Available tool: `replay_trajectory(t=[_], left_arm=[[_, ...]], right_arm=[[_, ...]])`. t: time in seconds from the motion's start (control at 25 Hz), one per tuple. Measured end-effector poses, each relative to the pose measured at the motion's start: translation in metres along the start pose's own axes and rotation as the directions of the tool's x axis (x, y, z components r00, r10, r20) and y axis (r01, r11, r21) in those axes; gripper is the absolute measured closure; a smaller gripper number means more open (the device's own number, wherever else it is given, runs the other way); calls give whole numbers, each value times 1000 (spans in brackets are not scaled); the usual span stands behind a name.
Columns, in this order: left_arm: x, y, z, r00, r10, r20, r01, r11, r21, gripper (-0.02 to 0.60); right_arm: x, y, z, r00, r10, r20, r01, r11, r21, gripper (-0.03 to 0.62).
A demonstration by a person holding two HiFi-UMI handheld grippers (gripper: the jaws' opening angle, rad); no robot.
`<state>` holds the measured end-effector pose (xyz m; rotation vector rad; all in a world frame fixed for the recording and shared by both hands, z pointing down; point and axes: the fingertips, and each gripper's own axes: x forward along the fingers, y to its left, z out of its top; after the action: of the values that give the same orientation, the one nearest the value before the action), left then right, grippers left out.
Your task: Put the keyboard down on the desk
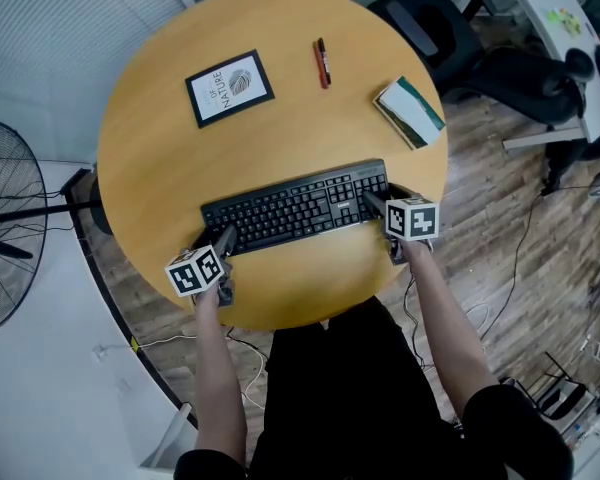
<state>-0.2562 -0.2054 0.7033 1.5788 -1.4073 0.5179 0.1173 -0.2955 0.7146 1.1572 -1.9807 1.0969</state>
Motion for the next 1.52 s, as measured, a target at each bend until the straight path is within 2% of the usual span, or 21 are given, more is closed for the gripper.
replay_trajectory(t=[0.12, 0.32, 0.56, 0.76, 1.16, 1.28, 1.52], left_arm=[[-5, 0, 2, 1000, 10, 8, -11, 999, 40, 305], [-11, -3, 5, 999, -5, 32, 3, 998, 59, 305], [-30, -15, 6, 996, -49, 70, 41, 993, 111, 308], [-48, -39, 3, 988, -124, 98, 106, 980, 170, 310], [-85, -81, -2, 957, -255, 136, 213, 941, 263, 341], [-95, -94, -4, 949, -282, 140, 233, 928, 291, 342], [-120, -127, -1, 926, -321, 198, 240, 907, 345, 378]], right_arm=[[-1, 0, 0, 1000, -24, -4, 24, 1000, -9, 304], [-10, 1, 1, 997, -77, 28, 77, 997, -13, 317], [-31, 24, 1, 994, -80, 80, 82, 996, -32, 343], [-50, 54, -4, 990, -60, 130, 68, 996, -54, 365], [-75, 131, -28, 982, -15, 187, 51, 981, -189, 408], [-85, 155, -33, 977, -2, 213, 57, 965, -255, 439], [-106, 190, -37, 967, 76, 244, 8, 946, -324, 451]])
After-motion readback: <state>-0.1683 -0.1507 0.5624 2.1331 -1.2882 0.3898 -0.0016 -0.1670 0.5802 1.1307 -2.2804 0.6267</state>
